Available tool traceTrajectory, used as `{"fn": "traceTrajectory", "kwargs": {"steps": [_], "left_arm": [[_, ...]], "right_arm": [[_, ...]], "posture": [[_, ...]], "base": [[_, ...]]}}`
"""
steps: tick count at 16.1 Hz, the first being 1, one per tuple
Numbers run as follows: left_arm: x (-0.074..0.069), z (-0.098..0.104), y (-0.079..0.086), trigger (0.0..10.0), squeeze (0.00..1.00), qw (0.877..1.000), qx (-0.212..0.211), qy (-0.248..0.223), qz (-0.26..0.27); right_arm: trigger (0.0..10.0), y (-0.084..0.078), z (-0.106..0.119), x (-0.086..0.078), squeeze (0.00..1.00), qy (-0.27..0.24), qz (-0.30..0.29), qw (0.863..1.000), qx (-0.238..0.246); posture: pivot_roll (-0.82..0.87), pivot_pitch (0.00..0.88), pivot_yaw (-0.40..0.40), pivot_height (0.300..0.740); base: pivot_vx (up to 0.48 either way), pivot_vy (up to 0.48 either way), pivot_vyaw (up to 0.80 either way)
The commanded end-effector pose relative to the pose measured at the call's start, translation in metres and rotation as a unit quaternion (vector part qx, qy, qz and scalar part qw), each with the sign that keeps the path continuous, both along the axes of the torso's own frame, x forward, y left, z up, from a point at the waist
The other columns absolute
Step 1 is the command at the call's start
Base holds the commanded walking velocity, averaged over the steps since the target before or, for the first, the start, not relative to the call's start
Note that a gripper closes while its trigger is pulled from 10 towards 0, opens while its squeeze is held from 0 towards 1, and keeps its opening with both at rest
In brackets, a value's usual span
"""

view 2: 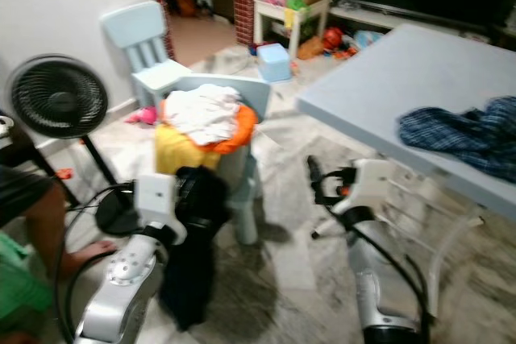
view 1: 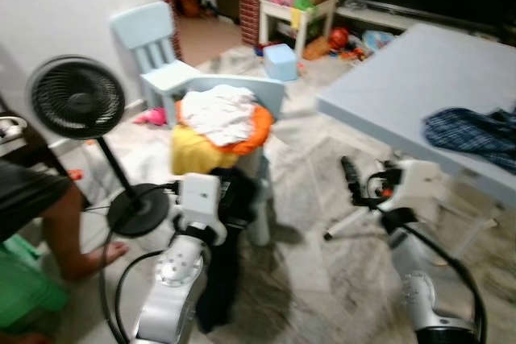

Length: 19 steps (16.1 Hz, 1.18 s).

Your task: Hang hanger

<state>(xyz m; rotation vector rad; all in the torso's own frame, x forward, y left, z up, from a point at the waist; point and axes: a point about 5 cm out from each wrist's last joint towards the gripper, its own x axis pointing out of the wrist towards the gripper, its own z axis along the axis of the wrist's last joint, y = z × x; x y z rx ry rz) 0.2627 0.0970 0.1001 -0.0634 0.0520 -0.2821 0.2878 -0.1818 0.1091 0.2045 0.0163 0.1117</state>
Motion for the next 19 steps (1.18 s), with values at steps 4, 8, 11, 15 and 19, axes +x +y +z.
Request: {"fn": "traceTrajectory", "kwargs": {"steps": [4,8,11,15,19], "left_arm": [[0.0025,0.0084,0.0062,10.0,0.0,1.0,0.003,-0.016,0.008],[0.0028,0.0076,0.0064,10.0,0.0,1.0,0.002,-0.012,0.01],[0.0025,0.0087,0.0067,10.0,0.0,1.0,-0.016,-0.014,0.004],[0.0015,0.0113,0.0031,10.0,0.0,0.999,-0.031,-0.015,-0.021],[0.0014,0.0114,0.003,10.0,0.0,0.999,-0.045,-0.012,-0.025]], "right_arm": [[10.0,0.0094,-0.0013,0.0007,0.0,0.006,0.013,1.0,0.004],[10.0,0.0096,-0.0014,0.0005,0.0,0.006,0.013,1.0,0.003],[10.0,0.0098,-0.0017,0.0007,0.0,0.007,0.014,1.0,0.004],[10.0,0.0144,0.002,0.0014,0.0,0.0,0.022,1.0,0.01],[10.0,0.0131,0.0002,0.0008,0.0,0.005,0.018,1.0,0.008]], "posture": [[-0.1,0.0,0.037,0.74],[-0.1,0.0,0.036,0.74],[-0.1,0.0,0.036,0.74],[-0.1,0.0,0.039,0.74],[-0.11,0.0,0.04,0.74]], "base": [[0.0,0.364,0.0],[0.0,0.389,0.0],[0.0,0.13,0.0],[0.0,0.0,0.0],[0.0,0.0,0.0]]}}
